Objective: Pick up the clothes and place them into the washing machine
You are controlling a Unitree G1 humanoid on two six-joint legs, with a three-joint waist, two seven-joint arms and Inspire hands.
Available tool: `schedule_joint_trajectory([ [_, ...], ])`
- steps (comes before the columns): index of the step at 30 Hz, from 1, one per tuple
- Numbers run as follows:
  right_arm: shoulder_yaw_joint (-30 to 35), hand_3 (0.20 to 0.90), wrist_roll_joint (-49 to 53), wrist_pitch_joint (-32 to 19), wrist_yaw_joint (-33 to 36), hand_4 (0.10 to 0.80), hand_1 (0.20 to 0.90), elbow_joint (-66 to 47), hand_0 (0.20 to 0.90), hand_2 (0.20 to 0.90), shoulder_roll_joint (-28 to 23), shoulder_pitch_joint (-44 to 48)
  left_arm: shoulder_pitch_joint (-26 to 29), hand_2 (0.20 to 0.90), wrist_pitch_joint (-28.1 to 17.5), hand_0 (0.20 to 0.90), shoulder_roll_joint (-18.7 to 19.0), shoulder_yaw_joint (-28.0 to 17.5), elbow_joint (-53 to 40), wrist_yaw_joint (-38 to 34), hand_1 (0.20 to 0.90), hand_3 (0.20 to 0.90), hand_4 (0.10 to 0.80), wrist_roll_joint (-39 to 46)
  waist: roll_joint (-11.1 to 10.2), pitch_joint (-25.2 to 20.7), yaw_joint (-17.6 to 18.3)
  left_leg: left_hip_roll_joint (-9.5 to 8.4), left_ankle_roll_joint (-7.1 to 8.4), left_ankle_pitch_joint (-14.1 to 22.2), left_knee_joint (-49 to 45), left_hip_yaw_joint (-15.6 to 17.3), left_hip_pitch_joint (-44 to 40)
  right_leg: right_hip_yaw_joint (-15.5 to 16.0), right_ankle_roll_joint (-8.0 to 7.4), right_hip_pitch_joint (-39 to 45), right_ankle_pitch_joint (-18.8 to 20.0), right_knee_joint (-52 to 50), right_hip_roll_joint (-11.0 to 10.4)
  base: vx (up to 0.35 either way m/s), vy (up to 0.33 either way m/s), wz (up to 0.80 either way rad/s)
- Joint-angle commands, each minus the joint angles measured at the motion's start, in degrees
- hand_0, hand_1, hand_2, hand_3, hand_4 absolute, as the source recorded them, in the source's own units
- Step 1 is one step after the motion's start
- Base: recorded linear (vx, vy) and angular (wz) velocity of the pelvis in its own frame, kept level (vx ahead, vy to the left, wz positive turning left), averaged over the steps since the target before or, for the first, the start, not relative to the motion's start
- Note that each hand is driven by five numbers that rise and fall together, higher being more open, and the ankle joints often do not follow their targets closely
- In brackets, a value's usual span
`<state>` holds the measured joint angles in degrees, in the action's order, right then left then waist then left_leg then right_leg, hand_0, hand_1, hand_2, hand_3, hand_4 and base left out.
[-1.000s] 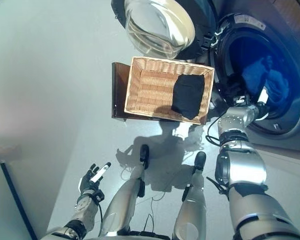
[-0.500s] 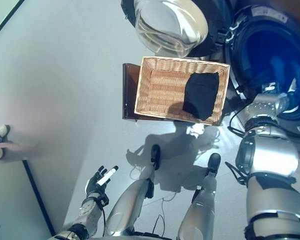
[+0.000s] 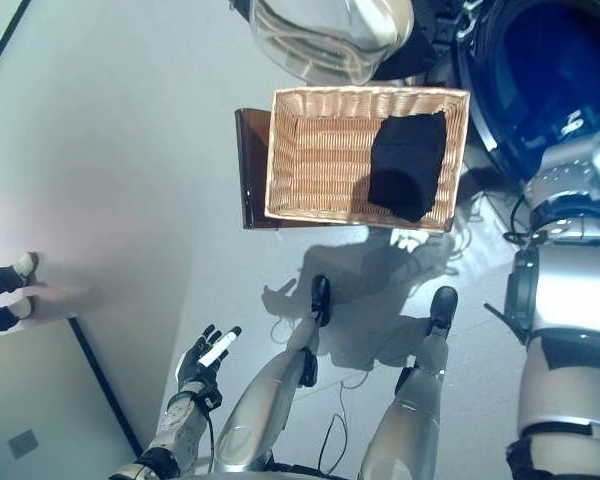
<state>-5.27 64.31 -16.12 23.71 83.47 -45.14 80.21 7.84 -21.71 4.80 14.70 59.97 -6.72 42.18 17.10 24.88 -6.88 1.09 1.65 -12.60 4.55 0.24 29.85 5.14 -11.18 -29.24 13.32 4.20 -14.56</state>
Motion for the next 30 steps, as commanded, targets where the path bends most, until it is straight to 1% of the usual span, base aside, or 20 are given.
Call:
schedule_joint_trajectory([
  [1,-11.5,0.2,-4.9,-4.1,-2.0,0.3,0.2,-3.9,0.2,0.2,-6.4,14.4,-1.1,0.9,-3.0,0.9,3.9,1.8,-1.5,-1.0,0.9,0.9,0.8,2.4,-0.9,-1.1,-1.4,3.49,7.13,3.1,0.5,2.0,0.5,-3.1,0.62,-6.3,-6.1,-9.1,-0.6,0.004,-0.014,-0.1],
  [2,-11.7,0.2,-4.9,-4.1,-2.0,0.3,0.2,-3.9,0.2,0.2,-6.4,14.6,-1.0,0.9,-3.0,0.9,3.8,1.8,-1.4,-1.0,0.9,0.9,0.8,2.4,-0.9,-1.2,-1.5,3.5,7.14,3.1,0.5,2.0,0.7,-3.2,0.63,-6.6,-6.2,-9.3,-0.6,0.043,-0.007,-0.07],
  [7,-16.7,0.2,-6.8,-3.8,-1.7,0.3,0.2,-3.3,0.2,0.2,-6.5,19.9,-0.3,0.9,-3.5,0.9,3.9,2.0,-1.7,-1.3,0.9,0.9,0.8,2.7,-0.3,-0.9,-2.4,3.45,7.36,3.2,0.5,2.1,2.5,-3.8,0.59,-9.6,-6.9,-10.5,-0.5,0.03,-0.001,-0.01],
  [8,-17.0,0.2,-6.6,-4.0,-1.6,0.3,0.2,-3.6,0.2,0.2,-6.6,20.5,-0.1,0.9,-3.5,0.9,3.9,2.0,-1.8,-1.4,0.9,0.9,0.8,2.8,-0.3,-0.8,-2.5,3.5,7.38,2.9,0.5,2.1,3.0,-3.9,0.63,-10.1,-6.5,-10.5,-0.5,0.029,0.004,-0.05],
  [10,-17.8,0.2,-5.6,-4.4,-1.4,0.3,0.2,-3.9,0.2,0.2,-7.3,22.2,-0.1,0.9,-3.7,0.9,3.8,2.2,-2.3,-1.5,0.9,0.9,0.8,3.0,0.0,-0.7,-2.7,3.36,7.34,3.1,0.5,2.0,3.5,-4.2,0.5,-11.0,-7.1,-11.1,-0.5,0.041,0.006,-0.04],
  [14,-19.3,0.2,-4.6,-5.2,-0.7,0.3,0.2,-3.3,0.2,0.2,-9.3,25.2,-0.5,0.9,-4.0,0.9,3.8,2.7,-3.2,-1.7,0.9,0.9,0.8,2.6,0.5,-1.1,-3.0,2.78,7.31,3.3,0.5,1.9,4.1,-4.6,0.31,-11.9,-7.0,-11.1,-0.8,0.044,0.019,0.0],
  [18,-19.5,0.2,-3.5,-6.6,0.3,0.3,0.2,-3.8,0.2,0.2,-10.5,26.4,-0.1,0.9,-4.1,0.9,3.9,2.8,-3.2,-2.3,0.9,0.9,0.8,2.3,0.6,-1.3,-3.0,2.56,7.37,3.4,0.5,1.9,4.3,-4.9,0.23,-12.1,-7.0,-10.8,-0.9,0.032,0.018,0.02],
  [19,-18.9,0.2,-2.1,-8.1,1.1,0.3,0.2,-4.6,0.2,0.2,-11.2,26.7,0.3,0.9,-4.2,0.9,3.8,2.6,-3.0,-2.7,0.9,0.9,0.8,2.1,0.6,-1.5,-2.8,2.47,7.35,3.5,0.5,1.8,4.3,-5.0,0.22,-12.2,-7.0,-10.8,-0.9,0.036,0.015,0.02],
  [23,-17.0,0.2,0.0,-11.1,3.3,0.3,0.2,-5.7,0.2,0.2,-12.2,26.8,0.8,0.9,-4.4,0.9,3.7,2.8,-2.8,-3.5,0.9,0.9,0.8,2.0,0.6,-2.1,-2.4,2.18,7.31,3.4,0.5,1.8,4.0,-5.0,0.27,-11.9,-6.9,-10.6,-0.9,0.026,0.016,0.03],
  [30,-15.3,0.2,2.1,-13.0,4.3,0.3,0.2,-7.2,0.2,0.2,-11.9,26.6,0.9,0.9,-4.5,0.9,3.4,2.8,-2.2,-3.9,0.9,0.9,0.8,2.3,0.8,-2.4,-2.0,1.99,7.36,4.0,0.5,1.7,3.5,-5.3,0.32,-11.3,-7.5,-10.4,-0.9,0.011,0.003,0.0],
])
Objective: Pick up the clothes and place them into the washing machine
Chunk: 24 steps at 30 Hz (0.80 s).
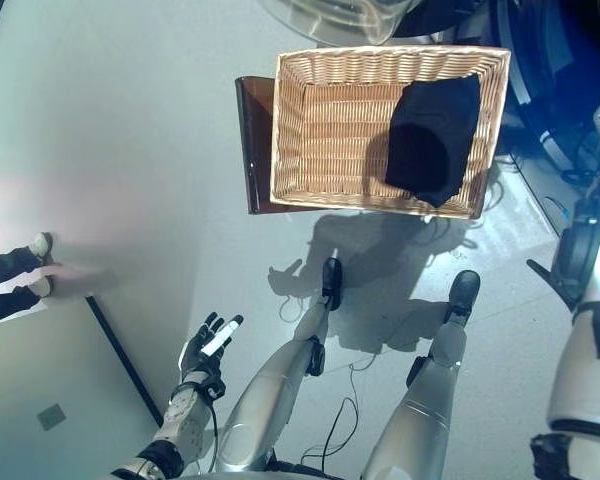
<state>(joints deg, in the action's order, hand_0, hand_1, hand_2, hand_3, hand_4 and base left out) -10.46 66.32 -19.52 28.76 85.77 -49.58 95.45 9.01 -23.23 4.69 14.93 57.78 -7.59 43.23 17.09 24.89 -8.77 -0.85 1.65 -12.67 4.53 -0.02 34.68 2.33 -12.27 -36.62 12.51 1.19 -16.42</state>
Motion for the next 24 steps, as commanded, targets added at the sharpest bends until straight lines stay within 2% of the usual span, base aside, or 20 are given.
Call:
schedule_joint_trajectory([
  [1,-9.1,0.2,1.2,-10.8,-0.3,0.3,0.2,-9.8,0.2,0.2,-7.6,11.2,-0.2,0.9,-2.9,0.9,3.4,2.6,0.1,-3.1,0.9,0.9,0.8,1.4,0.9,-2.3,-0.1,3.96,7.33,3.6,0.5,1.9,-1.1,-2.5,1.48,-4.2,-6.2,-7.3,1.0,0.0,0.0,0.0],
  [10,-4.0,0.2,2.6,-15.0,3.0,0.3,0.2,-12.1,0.2,0.2,-9.0,8.9,-0.2,0.9,-3.1,0.9,3.2,2.0,0.5,-4.1,0.9,0.9,0.8,0.7,1.8,-2.8,0.3,3.71,7.24,3.7,0.5,2.0,-1.1,-2.9,1.5,-4.1,-6.3,-7.2,1.0,-0.003,0.001,0.0],
  [20,-4.7,0.2,0.5,-14.4,4.3,0.3,0.2,-11.8,0.2,0.2,-10.3,8.9,-0.7,0.9,-3.3,0.9,3.7,1.9,0.7,-4.3,0.9,0.9,0.8,-0.1,1.7,-3.4,0.7,3.6,7.37,3.8,0.5,2.0,-1.7,-2.6,1.56,-3.1,-6.6,-7.0,0.9,-0.003,0.003,0.01],
  [21,-5.0,0.244,0.0,-13.9,4.4,0.331,0.244,-11.7,0.244,0.244,-10.2,9.0,-0.7,0.9,-3.4,0.9,3.7,1.9,0.5,-4.3,0.9,0.9,0.8,0.1,1.7,-3.4,0.6,3.64,7.37,3.7,0.5,2.0,-1.6,-2.6,1.59,-3.2,-6.4,-6.9,0.9,0.0,0.0,0.0],
  [22,-5.2,0.439,-0.3,-13.5,4.3,0.471,0.439,-11.4,0.439,0.439,-10.1,8.9,-0.7,0.9,-3.4,0.9,3.6,2.0,0.6,-4.3,0.9,0.9,0.8,0.0,1.6,-3.4,0.7,3.66,7.36,3.7,0.5,2.0,-1.6,-2.7,1.6,-3.2,-6.3,-6.9,1.0,0.0,0.0,0.0],
  [23,-5.6,0.9,-0.6,-12.9,4.6,0.8,0.9,-10.5,0.9,0.9,-10.3,9.1,-0.7,0.9,-3.3,0.9,3.6,1.9,0.6,-4.4,0.9,0.9,0.8,0.0,1.5,-3.4,0.7,3.66,7.37,3.7,0.5,2.0,-1.6,-2.7,1.65,-3.2,-6.3,-6.9,1.1,0.0,0.0,0.0],
  [24,-5.7,0.9,-0.6,-12.7,4.6,0.8,0.9,-10.4,0.9,0.9,-10.1,9.1,-0.8,0.9,-3.3,0.9,3.6,2.1,0.5,-4.3,0.9,0.9,0.8,0.0,1.5,-3.4,0.7,3.67,7.36,3.7,0.5,2.1,-1.5,-2.7,1.67,-3.2,-6.3,-6.8,1.1,0.0,0.0,0.0],
])
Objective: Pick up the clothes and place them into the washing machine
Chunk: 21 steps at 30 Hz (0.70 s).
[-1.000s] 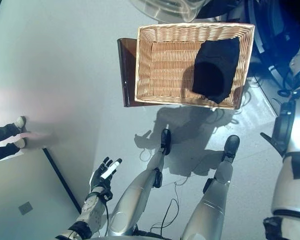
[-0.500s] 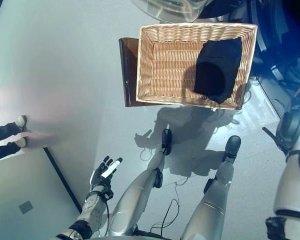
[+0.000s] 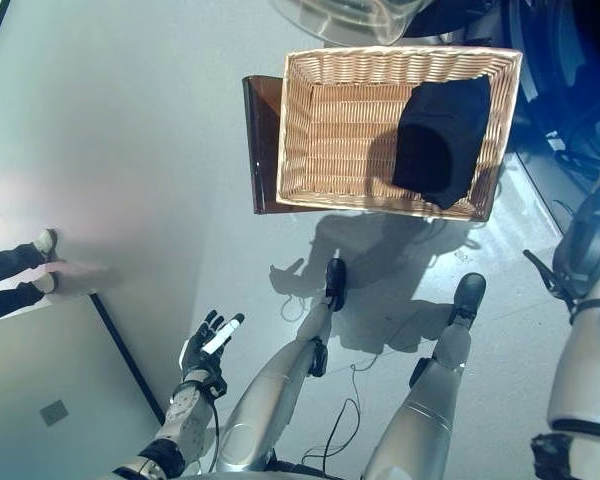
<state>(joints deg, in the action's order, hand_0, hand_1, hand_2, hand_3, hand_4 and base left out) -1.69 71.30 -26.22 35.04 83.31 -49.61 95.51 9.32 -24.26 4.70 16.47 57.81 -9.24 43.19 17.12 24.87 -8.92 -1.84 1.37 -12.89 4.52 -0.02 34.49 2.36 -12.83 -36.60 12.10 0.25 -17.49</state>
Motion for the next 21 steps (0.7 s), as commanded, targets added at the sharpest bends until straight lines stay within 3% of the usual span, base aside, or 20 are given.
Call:
schedule_joint_trajectory([
  [1,-14.5,0.9,-5.6,-5.5,-2.0,0.8,0.9,-7.7,0.9,0.9,-10.0,9.0,-1.1,0.9,-2.3,0.9,3.6,0.5,0.3,-2.6,0.9,0.9,0.8,0.1,1.5,-3.3,0.8,4.69,7.64,3.9,0.5,2.1,-1.4,-2.7,2.26,-3.1,-5.9,-5.9,2.2,0.0,0.0,0.0],
  [21,-14.5,0.9,-7.9,-2.2,-2.9,0.8,0.9,-6.1,0.9,0.9,-8.1,6.1,-0.7,0.9,-1.9,0.9,4.1,-0.9,2.0,-2.7,0.9,0.9,0.8,0.0,0.5,-3.5,0.9,4.73,7.8,3.6,0.5,1.7,-2.0,-1.9,2.63,-1.3,-5.8,-5.4,2.6,0.0,0.0,0.0],
])
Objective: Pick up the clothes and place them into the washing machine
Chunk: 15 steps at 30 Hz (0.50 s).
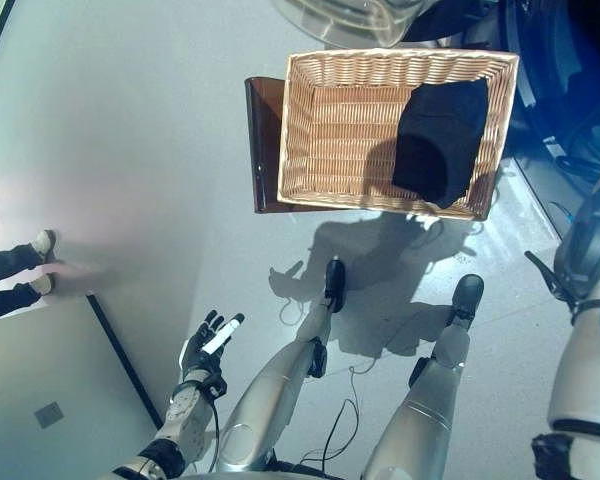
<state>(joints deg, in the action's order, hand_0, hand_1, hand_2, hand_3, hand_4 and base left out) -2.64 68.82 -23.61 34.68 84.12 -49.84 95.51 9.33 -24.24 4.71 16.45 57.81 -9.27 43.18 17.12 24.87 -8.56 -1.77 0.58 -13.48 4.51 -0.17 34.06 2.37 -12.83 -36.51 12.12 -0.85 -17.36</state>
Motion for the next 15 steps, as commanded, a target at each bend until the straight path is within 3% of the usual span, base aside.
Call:
schedule_joint_trajectory([
  [1,-13.4,0.9,-5.9,-4.5,-2.5,0.8,0.9,-6.8,0.9,0.9,-7.8,5.8,-0.7,0.9,-2.0,0.9,4.1,-1.0,1.9,-2.6,0.9,0.9,0.8,0.0,0.4,-3.5,0.6,4.68,8.59,4.1,0.5,1.8,-1.6,-1.8,2.64,-1.3,-5.8,-4.3,2.5,0.0,0.0,0.0],
  [8,-15.6,0.9,-14.0,-0.7,0.2,0.8,0.9,-4.7,0.9,0.9,-7.3,4.6,-1.1,0.9,-2.1,0.9,4.4,-1.0,1.8,-2.5,0.9,0.9,0.8,-0.4,-0.1,-3.3,0.5,4.7,8.61,4.1,0.5,1.6,-2.2,-1.5,2.71,-0.4,-5.7,-4.1,2.5,0.0,0.0,0.0],
  [10,-17.8,0.9,-21.2,1.9,4.1,0.8,0.9,-2.9,0.9,0.9,-7.7,4.7,-1.2,0.9,-2.3,0.9,4.9,-0.7,0.9,-2.6,0.9,0.9,0.8,-1.2,-0.2,-3.3,0.3,4.55,8.64,4.3,0.5,1.5,-2.4,-1.3,2.68,0.0,-6.1,-4.1,2.4,-0.015,-0.001,0.0],
  [11,-20.6,0.9,-31.3,5.7,9.0,0.8,0.9,-2.8,0.9,0.9,-7.7,4.2,-1.1,0.9,-2.4,0.9,5.3,-1.1,0.1,-3.1,0.9,0.9,0.8,-2.0,-0.2,-3.3,0.0,4.49,8.6,4.1,0.5,1.3,-2.5,-1.2,2.69,0.3,-6.0,-4.0,2.4,-0.053,-0.001,0.02],
  [12,-20.6,0.9,-31.6,5.9,9.3,0.8,0.9,-3.0,0.9,0.9,-7.6,4.3,-1.0,0.9,-2.4,0.9,5.2,-1.1,0.1,-3.1,0.9,0.9,0.8,-2.1,0.0,-3.3,0.1,4.54,8.59,3.8,0.5,1.3,-2.3,-1.2,2.74,0.1,-5.6,-3.9,2.4,-0.044,0.003,0.01],
  [13,-22.9,0.9,-41.4,9.8,14.0,0.8,0.9,-3.4,0.9,0.9,-7.7,3.1,-0.9,0.9,-3.0,0.9,5.4,-1.6,-0.7,-3.7,0.9,0.9,0.8,-2.9,-0.1,-3.3,-0.2,4.39,8.53,3.9,0.5,1.2,-2.5,-0.9,2.7,0.6,-5.8,-3.9,2.3,-0.042,0.004,0.01],
  [15,-23.8,0.9,-44.8,11.6,15.0,0.8,0.9,-3.6,0.9,0.9,-7.8,2.5,-0.7,0.9,-3.1,0.9,5.5,-1.8,-1.1,-4.1,0.9,0.9,0.8,-3.3,-0.1,-3.4,-0.3,4.37,8.51,3.8,0.5,1.0,-2.4,-0.8,2.7,0.6,-5.6,-3.8,2.3,0.0,0.0,0.0],
])
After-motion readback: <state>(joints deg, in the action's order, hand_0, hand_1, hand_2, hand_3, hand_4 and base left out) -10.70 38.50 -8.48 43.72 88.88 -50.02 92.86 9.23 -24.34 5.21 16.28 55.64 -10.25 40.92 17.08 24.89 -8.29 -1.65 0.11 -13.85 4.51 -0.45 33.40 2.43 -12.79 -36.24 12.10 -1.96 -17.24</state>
